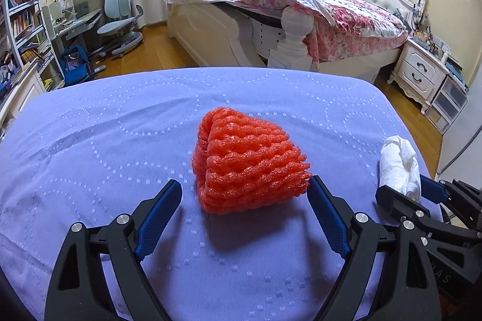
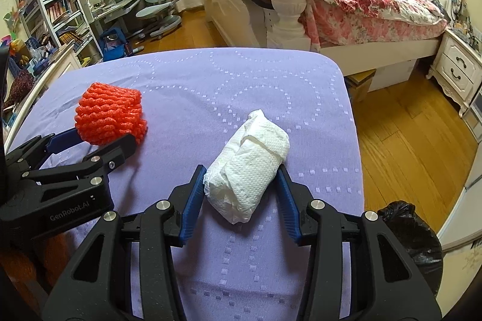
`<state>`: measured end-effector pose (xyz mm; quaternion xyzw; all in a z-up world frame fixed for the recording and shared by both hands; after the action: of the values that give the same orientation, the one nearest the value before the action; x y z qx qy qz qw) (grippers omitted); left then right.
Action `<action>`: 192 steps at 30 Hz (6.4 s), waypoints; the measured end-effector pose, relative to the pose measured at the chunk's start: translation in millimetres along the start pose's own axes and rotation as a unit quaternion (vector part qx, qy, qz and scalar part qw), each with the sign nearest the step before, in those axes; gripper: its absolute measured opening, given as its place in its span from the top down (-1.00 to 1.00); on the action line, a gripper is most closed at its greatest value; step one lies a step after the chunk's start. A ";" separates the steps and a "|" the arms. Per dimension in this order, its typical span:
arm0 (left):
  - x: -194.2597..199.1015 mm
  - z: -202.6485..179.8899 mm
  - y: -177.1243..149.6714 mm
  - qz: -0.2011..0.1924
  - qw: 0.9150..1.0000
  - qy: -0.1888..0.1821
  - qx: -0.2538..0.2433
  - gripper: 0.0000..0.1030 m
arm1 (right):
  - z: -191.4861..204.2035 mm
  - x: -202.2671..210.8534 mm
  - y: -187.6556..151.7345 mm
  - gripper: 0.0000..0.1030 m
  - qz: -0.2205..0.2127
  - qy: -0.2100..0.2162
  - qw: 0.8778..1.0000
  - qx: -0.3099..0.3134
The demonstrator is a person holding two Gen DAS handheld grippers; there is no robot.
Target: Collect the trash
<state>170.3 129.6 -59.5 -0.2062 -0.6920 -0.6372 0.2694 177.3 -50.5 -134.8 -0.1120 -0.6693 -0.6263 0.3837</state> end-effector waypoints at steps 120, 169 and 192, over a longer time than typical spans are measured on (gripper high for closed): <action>99.5 -226.5 -82.1 -0.040 0.980 -0.147 -0.129 -0.53 | -179.8 182.0 -123.3 -0.28 -0.084 -0.213 0.964 -0.137; 198.1 -160.2 -74.4 -0.129 0.984 -0.086 -0.088 -0.68 | -102.0 279.7 -116.2 -0.70 -0.174 -0.245 0.948 -0.107; 232.3 -138.4 -73.7 -0.158 0.982 -0.078 -0.070 -0.69 | -69.2 307.9 -115.9 -0.71 -0.196 -0.230 0.950 -0.084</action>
<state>-39.7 -28.9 37.3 -0.1620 -0.6881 -0.7008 0.0955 -79.4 -238.4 -26.1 -0.1511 -0.6931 -0.7004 0.0783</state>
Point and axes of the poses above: each gripper's, at about its wrist camera, not at the fingertips, and x roughly against the way its jaws point, z to its left, y to its top, the point moved 1 cm from there along -x, roughly the way its jaws point, and after that the axes turned 10 degrees about -z, right-handed, at the moved point
